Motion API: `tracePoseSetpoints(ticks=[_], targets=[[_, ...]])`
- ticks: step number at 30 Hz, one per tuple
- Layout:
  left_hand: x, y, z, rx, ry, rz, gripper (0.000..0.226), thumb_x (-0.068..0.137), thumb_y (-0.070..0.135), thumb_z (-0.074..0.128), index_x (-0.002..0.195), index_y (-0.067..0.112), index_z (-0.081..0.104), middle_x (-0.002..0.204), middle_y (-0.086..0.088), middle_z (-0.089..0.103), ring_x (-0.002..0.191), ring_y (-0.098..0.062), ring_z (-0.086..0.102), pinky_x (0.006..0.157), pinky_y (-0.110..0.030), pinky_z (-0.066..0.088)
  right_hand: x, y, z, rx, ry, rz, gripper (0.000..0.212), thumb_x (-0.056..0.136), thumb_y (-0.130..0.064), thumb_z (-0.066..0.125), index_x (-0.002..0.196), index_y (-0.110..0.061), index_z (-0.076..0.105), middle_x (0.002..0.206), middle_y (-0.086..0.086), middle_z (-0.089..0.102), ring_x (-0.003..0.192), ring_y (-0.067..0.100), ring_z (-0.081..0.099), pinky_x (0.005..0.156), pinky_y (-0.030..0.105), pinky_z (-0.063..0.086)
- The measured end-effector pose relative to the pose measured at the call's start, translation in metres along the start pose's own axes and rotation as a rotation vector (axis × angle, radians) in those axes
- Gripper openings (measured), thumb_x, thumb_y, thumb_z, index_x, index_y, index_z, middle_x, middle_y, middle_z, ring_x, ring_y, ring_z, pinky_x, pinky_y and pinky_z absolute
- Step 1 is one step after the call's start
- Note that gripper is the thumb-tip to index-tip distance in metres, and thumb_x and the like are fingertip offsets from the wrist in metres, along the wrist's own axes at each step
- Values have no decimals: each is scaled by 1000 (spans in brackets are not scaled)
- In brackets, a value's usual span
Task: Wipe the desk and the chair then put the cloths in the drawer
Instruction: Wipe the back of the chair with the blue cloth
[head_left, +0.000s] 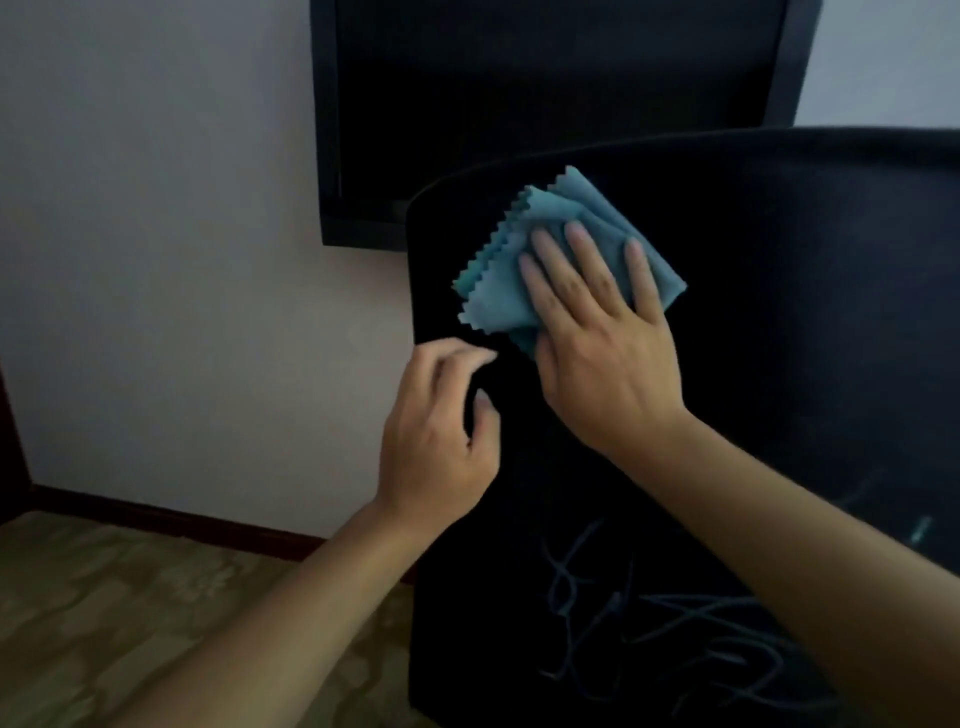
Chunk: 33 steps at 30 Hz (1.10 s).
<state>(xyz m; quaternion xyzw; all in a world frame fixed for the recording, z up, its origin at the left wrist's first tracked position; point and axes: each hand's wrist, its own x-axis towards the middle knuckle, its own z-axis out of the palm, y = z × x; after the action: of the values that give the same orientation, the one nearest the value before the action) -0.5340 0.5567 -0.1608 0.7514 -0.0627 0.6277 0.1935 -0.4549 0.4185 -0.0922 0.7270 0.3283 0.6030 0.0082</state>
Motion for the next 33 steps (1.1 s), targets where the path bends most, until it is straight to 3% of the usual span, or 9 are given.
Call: tracePoseSetpoints(ticks=[3,6,9,14,17,21,25,28,33], targets=[[6,18,12,42,-65,81,29,84,5,57,111,7,63,110,-8,57,104,-21,57,90,-21,44,-37,-13,12,-36,-147,-141,57,92,-31,48,145,-11,45,155,7,37,148,27,23,122,49,1],[-20,25,23,35,-329,42,25,85,8,58,110,12,62,108,-2,56,101,-19,58,86,-30,50,-145,-42,16,-18,-408,-366,55,83,-34,64,134,-15,59,143,3,53,140,25,39,121,52,10],[-49,24,25,28,-495,42,24,87,6,59,110,10,63,107,-3,56,98,-18,57,81,-38,53,-194,-39,8,5,-534,-415,64,78,-37,71,137,-17,54,145,0,50,140,17,31,118,45,7],[-8,38,36,25,-173,118,29,80,-5,60,108,2,66,112,-15,60,106,-28,58,100,-28,44,-88,5,10,-35,-258,-203,51,88,-30,55,135,-11,57,145,8,51,143,27,35,121,48,4],[14,39,43,32,-124,168,21,85,-4,56,100,6,67,108,-9,60,102,-20,58,94,-12,38,-73,11,16,0,-185,-143,48,99,-31,42,141,-9,49,148,9,47,146,27,28,123,48,3],[-47,28,49,37,-214,90,23,79,-8,55,91,6,68,100,-10,59,93,-24,58,88,-25,48,-145,-26,19,28,-295,-196,48,89,-23,51,134,-8,57,144,10,52,144,30,31,122,50,8],[-137,26,40,55,-415,4,34,85,-7,58,115,6,69,104,-9,58,97,-25,59,83,-40,52,-206,-39,4,-4,-637,-380,58,91,-29,46,146,-12,43,156,5,34,148,24,20,121,49,-9],[-110,23,43,12,-336,21,48,86,-6,55,131,10,60,105,-9,58,98,-25,58,88,-36,50,-159,-16,1,-49,-414,-272,56,83,-25,52,136,-10,55,146,5,49,144,25,33,120,50,9],[-41,61,47,-57,-151,-84,44,84,5,53,128,10,57,118,-5,56,112,-19,56,97,-24,42,-51,37,-9,-77,-118,-39,59,91,-27,39,147,-7,39,156,8,34,148,28,22,121,50,4]])
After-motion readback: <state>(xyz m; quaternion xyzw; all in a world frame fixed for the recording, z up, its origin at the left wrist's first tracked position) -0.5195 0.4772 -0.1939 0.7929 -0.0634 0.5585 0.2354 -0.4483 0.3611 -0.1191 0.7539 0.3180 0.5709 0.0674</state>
